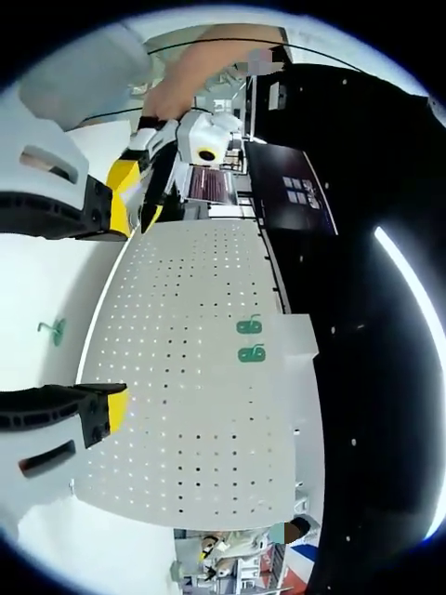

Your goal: Insert the hook assembly into the mounting plate slot until the hook locks in place.

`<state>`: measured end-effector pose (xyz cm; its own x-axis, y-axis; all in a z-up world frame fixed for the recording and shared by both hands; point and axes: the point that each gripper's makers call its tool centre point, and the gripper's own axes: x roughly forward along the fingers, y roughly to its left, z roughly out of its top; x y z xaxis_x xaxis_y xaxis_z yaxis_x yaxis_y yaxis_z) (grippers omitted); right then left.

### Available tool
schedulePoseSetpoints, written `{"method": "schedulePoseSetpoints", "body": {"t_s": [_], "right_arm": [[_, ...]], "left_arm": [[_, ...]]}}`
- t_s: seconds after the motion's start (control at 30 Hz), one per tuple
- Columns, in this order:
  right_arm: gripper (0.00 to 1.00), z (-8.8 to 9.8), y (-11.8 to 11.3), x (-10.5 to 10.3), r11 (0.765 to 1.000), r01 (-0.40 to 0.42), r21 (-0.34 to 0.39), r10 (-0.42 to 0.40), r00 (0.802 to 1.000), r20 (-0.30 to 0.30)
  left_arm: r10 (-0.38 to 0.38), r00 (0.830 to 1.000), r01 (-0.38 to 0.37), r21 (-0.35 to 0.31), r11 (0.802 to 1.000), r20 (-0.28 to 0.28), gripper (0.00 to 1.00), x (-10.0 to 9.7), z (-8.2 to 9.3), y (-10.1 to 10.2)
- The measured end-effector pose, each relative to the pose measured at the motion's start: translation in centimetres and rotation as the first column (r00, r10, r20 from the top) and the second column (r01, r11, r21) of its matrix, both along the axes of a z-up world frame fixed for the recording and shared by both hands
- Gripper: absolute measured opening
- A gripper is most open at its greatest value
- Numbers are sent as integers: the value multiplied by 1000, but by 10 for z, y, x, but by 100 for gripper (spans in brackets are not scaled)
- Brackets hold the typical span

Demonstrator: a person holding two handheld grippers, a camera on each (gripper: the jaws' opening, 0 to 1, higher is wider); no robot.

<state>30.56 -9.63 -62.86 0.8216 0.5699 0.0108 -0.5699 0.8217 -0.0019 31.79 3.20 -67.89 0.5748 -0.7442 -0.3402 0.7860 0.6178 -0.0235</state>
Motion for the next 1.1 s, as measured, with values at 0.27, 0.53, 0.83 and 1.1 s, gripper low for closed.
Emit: {"method": "schedulePoseSetpoints", "body": {"t_s": [0.27, 0.53, 0.83, 1.1], "right_arm": [[59, 2, -1, 0, 1000, 3, 2, -3, 1000, 3], [59, 3, -4, 0, 1000, 10, 10, -10, 1000, 12], [59, 5, -6, 1, 1000, 17, 15, -17, 1000, 17], [59, 6, -11, 2, 999, 34, 21, -34, 999, 19]], "left_arm": [[-65, 995, 71, 79, 994, -70, 73, 10, -16, -8], [-119, 986, 136, 143, 980, -121, 74, 20, -29, -13], [-177, 967, 217, 231, 948, -182, 74, 30, -43, -19], [-236, 948, 291, 282, 914, -212, 72, 39, -52, -26]]}}
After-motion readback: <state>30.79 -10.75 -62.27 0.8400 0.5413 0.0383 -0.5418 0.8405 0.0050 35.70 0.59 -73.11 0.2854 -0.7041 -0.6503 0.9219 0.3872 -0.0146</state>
